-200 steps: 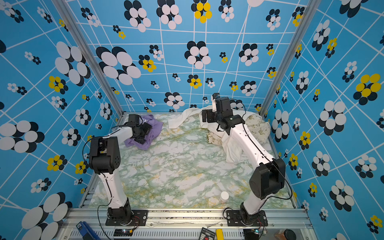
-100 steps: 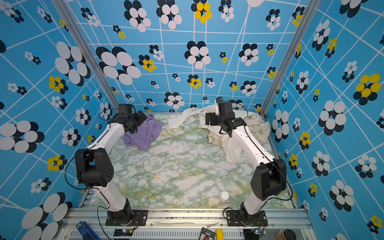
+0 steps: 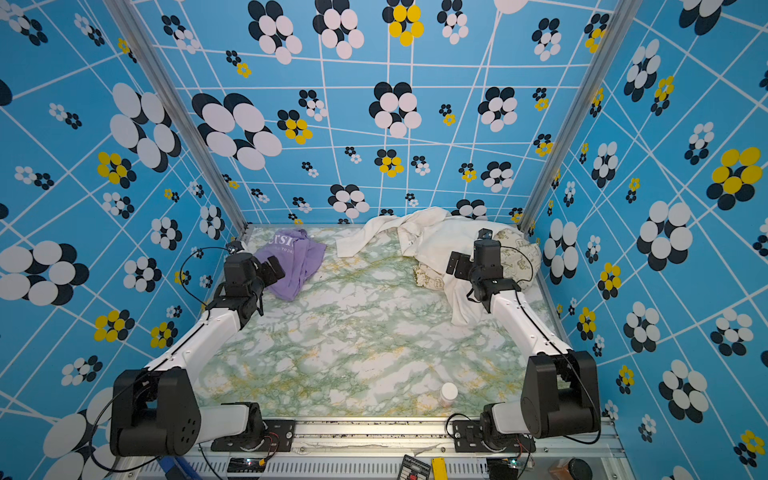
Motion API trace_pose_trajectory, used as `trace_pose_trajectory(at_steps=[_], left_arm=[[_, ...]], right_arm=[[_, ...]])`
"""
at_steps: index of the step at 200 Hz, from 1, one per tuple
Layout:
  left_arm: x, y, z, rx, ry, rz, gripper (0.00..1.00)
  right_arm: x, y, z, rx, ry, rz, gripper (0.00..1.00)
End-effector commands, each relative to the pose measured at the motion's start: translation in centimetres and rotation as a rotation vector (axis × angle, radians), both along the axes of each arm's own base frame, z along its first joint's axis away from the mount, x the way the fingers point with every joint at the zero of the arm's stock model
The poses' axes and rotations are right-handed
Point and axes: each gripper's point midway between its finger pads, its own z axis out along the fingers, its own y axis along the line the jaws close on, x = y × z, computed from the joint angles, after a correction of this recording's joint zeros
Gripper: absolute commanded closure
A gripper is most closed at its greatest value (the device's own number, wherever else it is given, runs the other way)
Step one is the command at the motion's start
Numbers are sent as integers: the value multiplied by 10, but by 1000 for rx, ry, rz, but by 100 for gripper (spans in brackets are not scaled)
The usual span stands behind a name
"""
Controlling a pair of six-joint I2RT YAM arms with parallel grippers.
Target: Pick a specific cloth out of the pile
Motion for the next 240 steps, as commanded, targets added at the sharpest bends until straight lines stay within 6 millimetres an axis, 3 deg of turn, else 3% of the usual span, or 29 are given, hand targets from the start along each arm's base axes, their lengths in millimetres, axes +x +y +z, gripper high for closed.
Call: trace_pose_trajectory(at_steps=[1,23,73,139,166,199,240], left_arm=[[-4,10,21,103,-134,28,1],[-10,12,2,144,-102,20,1],[-11,11,-23,224,-101,-24,1],[6,-1,-17,215,-132,-97,1],[-8,-1,-22,205,-108,-90,1],[-29,1,-39,228,-111,-81,1],[-26,-1,-48,221,-129,-91,1]], right_arm=[[-2,-24,-5,-68,-58,-65,1],[-7,-27,-25,-113,-48,-52,1],[-9,-35,-39,-179,-148,-62,1],[-2,-32,-40,-209,-140,-29,1],[-12,-38,-43,-244,-109,-40,1],[-31,-44,-65,-252,-89,-73,1],[-33,-44,-71,-257,-156,-72,1]])
